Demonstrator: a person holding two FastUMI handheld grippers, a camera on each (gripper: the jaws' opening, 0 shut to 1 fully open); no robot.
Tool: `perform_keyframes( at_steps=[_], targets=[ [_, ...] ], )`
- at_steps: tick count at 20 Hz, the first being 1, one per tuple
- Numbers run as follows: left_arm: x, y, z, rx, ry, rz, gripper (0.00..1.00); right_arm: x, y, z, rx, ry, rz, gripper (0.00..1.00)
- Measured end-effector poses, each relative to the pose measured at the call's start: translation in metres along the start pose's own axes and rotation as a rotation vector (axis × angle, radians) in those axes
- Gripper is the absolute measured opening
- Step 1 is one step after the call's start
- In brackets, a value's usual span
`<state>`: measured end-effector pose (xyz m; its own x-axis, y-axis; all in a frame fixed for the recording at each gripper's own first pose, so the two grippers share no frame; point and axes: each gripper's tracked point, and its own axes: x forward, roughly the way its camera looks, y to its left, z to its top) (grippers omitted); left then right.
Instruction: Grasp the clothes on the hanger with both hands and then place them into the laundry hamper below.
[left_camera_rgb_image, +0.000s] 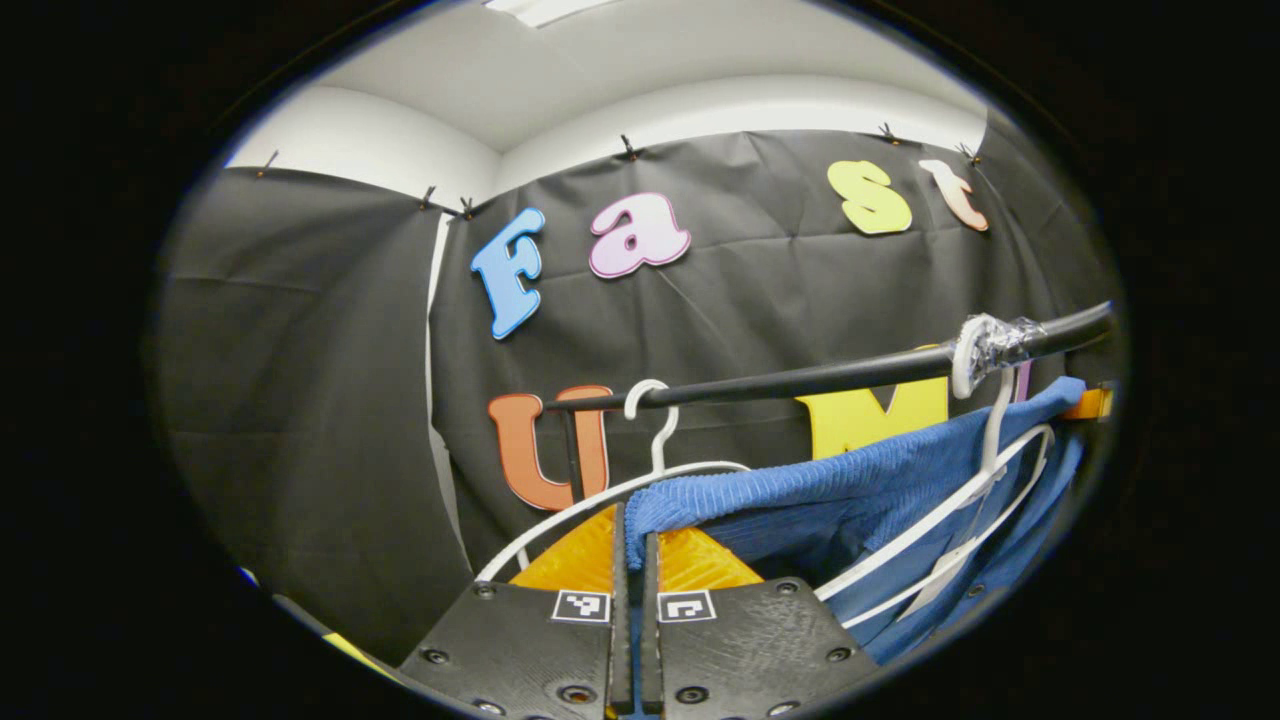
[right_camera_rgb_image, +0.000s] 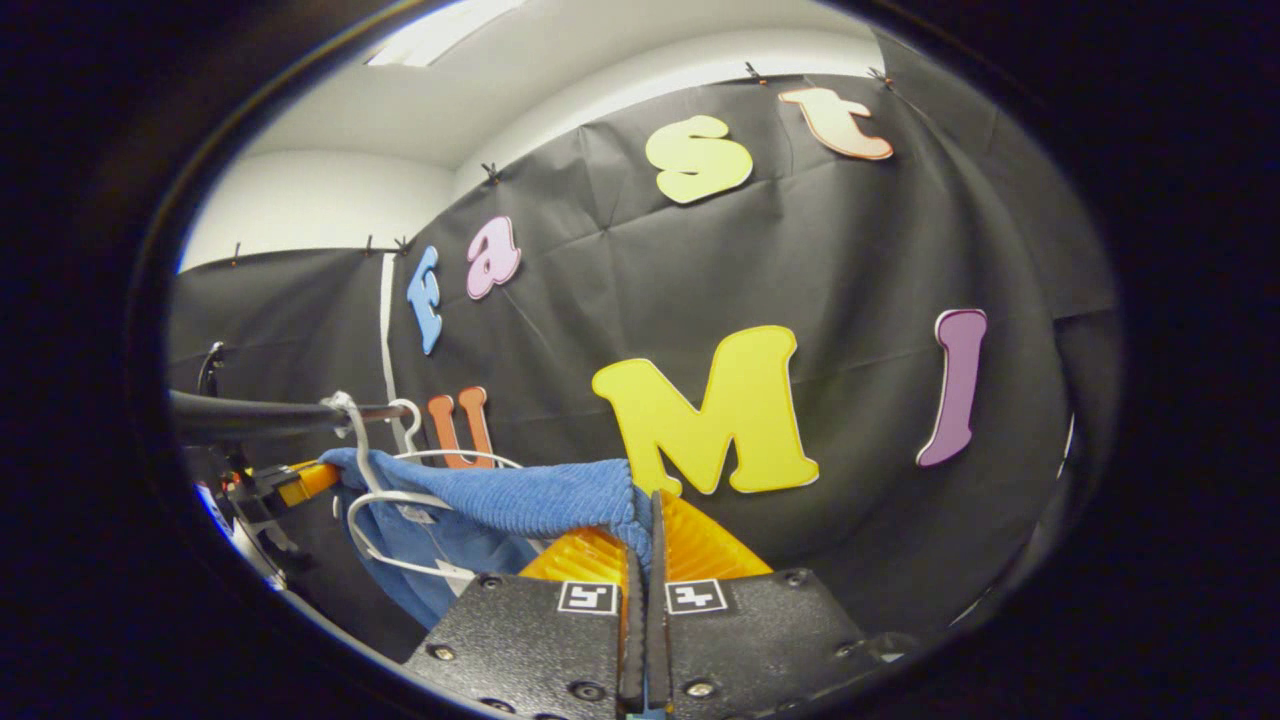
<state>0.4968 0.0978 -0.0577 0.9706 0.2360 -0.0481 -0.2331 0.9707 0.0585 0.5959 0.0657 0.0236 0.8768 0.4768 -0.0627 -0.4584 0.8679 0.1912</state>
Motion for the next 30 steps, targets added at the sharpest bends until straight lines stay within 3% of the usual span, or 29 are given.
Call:
perform_keyframes(
  at_steps=[4, 9, 16, 17, 18, 20, 21, 26, 30],
  targets=[
    [0.006, -0.011, -0.010, 0.015, 0.016, -0.055, 0.04, 0.015, -0.023, -0.015, -0.080, 0.056, -0.085, 0.04],
    [0.013, -0.007, -0.029, -0.010, 0.048, -0.052, 0.04, 0.028, -0.017, -0.050, -0.003, 0.118, -0.061, 0.05],
    [0.004, -0.004, -0.044, -0.100, 0.046, -0.122, 0.03, 0.034, -0.009, -0.083, 0.187, 0.181, 0.021, 0.05],
    [0.001, -0.003, -0.042, -0.105, 0.039, -0.131, 0.08, 0.032, -0.007, -0.085, 0.210, 0.190, 0.034, 0.05],
    [-0.001, -0.002, -0.041, -0.113, 0.038, -0.144, 0.04, 0.029, -0.004, -0.085, 0.234, 0.193, 0.048, 0.04],
    [-0.005, -0.003, -0.040, -0.146, 0.039, -0.189, 0.08, 0.026, -0.002, -0.083, 0.268, 0.183, 0.061, 0.05],
    [-0.007, -0.003, -0.041, -0.162, 0.043, -0.210, 0.03, 0.023, -0.002, -0.086, 0.256, 0.191, 0.062, 0.05],
    [-0.027, -0.001, -0.047, -0.232, 0.015, -0.316, 0.03, 0.003, 0.000, -0.087, 0.215, 0.172, 0.063, 0.04],
    [-0.027, -0.010, -0.054, -0.298, 0.075, -0.442, 0.04, -0.006, -0.001, -0.081, 0.214, 0.169, 0.075, 0.05]
  ],
)
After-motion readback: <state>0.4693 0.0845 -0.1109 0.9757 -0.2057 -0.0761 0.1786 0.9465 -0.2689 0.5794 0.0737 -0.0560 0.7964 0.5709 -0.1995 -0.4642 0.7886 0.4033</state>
